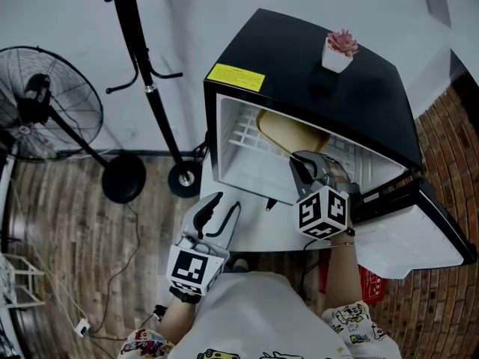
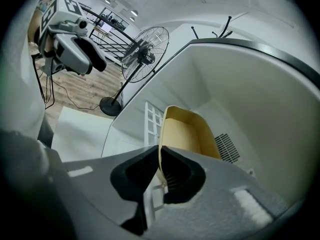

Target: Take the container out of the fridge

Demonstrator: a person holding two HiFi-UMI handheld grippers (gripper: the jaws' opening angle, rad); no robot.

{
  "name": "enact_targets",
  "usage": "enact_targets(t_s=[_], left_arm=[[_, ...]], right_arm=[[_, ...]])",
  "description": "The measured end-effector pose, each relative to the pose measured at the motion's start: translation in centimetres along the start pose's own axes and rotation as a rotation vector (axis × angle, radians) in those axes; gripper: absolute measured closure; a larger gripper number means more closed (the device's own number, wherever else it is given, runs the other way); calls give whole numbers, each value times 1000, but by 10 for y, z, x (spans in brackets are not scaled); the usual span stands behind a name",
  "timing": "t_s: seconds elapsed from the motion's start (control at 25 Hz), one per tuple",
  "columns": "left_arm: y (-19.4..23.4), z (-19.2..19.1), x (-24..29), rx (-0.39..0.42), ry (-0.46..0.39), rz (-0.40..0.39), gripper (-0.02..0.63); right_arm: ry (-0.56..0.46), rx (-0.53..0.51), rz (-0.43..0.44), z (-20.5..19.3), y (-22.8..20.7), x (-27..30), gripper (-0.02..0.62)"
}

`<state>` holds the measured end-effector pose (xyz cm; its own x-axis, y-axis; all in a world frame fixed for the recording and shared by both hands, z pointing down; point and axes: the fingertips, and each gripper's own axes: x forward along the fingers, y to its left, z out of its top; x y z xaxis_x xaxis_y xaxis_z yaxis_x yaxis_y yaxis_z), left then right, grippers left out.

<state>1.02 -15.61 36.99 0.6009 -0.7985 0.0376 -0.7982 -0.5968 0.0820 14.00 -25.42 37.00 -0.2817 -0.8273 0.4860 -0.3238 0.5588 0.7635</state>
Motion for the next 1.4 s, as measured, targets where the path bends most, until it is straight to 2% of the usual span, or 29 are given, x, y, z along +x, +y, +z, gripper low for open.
enact_targets(t_s=[0.76,1.08,1.4], left_arm=[[-2,5,-18,15,-14,7,559],[-7,9,-24,26,-20,1,598],[-12,10,-32,39,-20,2,603]], right_arm=[[-15,5,-16,13,7,-17,578],[-36,38,-18,16,15,-36,578],[-101,114,-20,25,25,-61,578]])
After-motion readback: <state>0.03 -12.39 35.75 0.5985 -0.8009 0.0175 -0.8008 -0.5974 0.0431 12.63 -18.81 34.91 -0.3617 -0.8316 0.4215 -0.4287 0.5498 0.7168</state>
